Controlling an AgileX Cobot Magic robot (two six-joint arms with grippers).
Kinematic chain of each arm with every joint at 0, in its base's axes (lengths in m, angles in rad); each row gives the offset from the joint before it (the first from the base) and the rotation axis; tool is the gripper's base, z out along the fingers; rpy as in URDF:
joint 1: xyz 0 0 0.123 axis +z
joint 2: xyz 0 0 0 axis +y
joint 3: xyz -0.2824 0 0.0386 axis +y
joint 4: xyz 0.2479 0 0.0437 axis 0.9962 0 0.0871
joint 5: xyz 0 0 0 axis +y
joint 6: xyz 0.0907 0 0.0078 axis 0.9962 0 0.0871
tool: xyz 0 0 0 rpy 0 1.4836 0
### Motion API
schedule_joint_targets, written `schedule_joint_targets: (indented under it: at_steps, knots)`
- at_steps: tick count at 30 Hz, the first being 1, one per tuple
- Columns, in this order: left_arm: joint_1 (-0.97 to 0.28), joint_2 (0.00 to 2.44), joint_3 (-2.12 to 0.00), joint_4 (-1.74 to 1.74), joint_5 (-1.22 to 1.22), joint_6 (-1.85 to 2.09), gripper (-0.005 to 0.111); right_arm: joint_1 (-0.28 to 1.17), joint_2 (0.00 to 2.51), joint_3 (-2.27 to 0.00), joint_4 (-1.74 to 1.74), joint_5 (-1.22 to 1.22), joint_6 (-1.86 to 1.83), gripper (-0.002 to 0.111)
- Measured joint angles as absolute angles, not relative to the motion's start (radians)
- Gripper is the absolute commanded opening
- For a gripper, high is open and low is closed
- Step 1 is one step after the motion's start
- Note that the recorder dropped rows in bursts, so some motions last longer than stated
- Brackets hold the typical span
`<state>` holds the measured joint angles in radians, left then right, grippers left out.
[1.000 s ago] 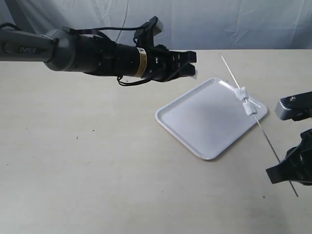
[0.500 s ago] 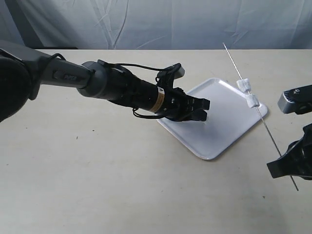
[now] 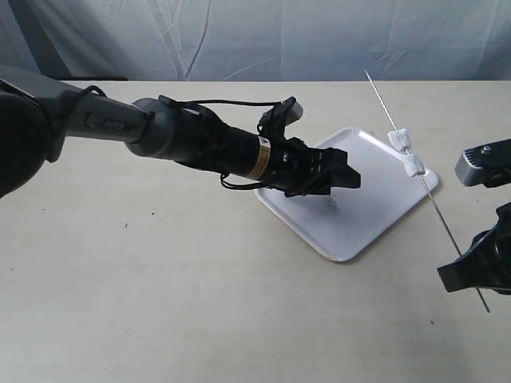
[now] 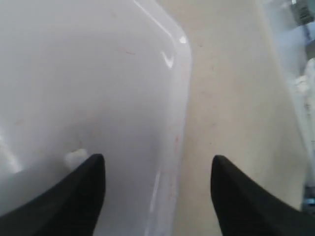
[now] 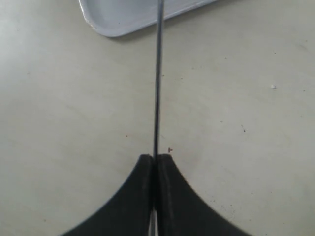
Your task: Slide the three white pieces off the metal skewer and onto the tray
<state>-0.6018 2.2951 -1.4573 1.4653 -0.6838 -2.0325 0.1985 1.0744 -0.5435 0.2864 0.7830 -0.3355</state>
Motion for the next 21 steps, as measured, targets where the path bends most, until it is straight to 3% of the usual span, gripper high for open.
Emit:
schedule_joint_targets:
  at_steps: [10, 21]
  knots:
    - [-0.481, 2.253, -1.457, 1.238, -1.125, -2.026, 0.06, 0.198, 1.074, -0.543, 0.27, 0.735, -0.323, -0.001]
    - [-0.565, 2.231, -1.457, 1.163, -1.211, -2.027, 0.06, 0.198, 1.114, -0.543, 0.27, 0.692, -0.315, -0.001]
